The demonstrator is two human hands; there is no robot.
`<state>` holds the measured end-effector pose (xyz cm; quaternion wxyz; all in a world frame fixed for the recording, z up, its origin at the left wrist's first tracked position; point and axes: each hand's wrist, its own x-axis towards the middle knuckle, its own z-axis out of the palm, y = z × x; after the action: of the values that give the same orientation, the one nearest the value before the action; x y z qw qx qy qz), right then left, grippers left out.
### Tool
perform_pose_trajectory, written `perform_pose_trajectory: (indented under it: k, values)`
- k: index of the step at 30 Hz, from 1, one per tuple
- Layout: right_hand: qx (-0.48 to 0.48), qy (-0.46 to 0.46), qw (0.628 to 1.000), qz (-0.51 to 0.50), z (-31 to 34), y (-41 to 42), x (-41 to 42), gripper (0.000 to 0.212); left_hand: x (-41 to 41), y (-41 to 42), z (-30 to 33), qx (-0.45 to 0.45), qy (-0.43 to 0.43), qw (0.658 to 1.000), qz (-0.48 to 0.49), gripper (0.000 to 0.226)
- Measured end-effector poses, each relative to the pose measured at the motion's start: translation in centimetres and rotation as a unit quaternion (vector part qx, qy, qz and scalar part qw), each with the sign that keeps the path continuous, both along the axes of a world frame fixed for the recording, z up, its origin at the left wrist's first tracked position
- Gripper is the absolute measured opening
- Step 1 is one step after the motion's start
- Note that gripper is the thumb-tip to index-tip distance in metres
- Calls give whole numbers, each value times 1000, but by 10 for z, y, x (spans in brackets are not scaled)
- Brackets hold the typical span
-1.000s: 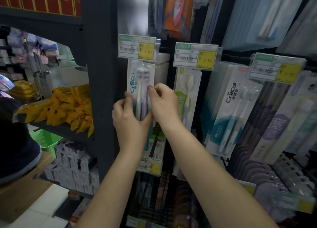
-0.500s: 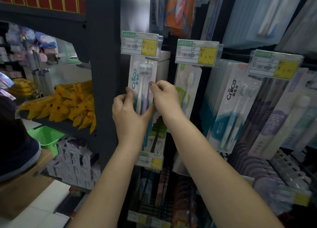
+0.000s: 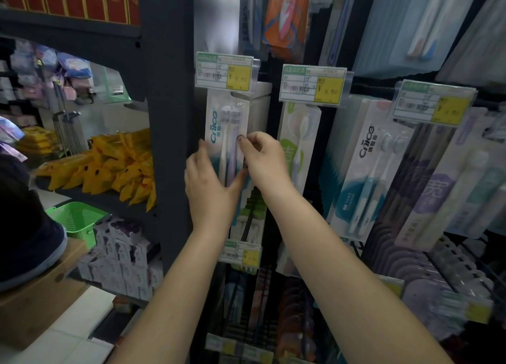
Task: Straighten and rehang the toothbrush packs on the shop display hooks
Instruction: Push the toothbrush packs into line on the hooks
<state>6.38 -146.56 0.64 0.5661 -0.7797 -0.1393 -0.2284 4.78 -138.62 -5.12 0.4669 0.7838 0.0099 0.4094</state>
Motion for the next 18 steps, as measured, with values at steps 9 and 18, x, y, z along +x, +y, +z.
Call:
perform_pose_trajectory:
  k: [9, 18]
  values:
    - [5, -13, 1000, -7, -5, -24, -14, 6, -15, -25, -4, 78, -41, 995, 44, 76]
    - [23, -62, 994, -89, -14, -94, -40, 7, -22, -92, -5, 103, -120, 980, -121, 51]
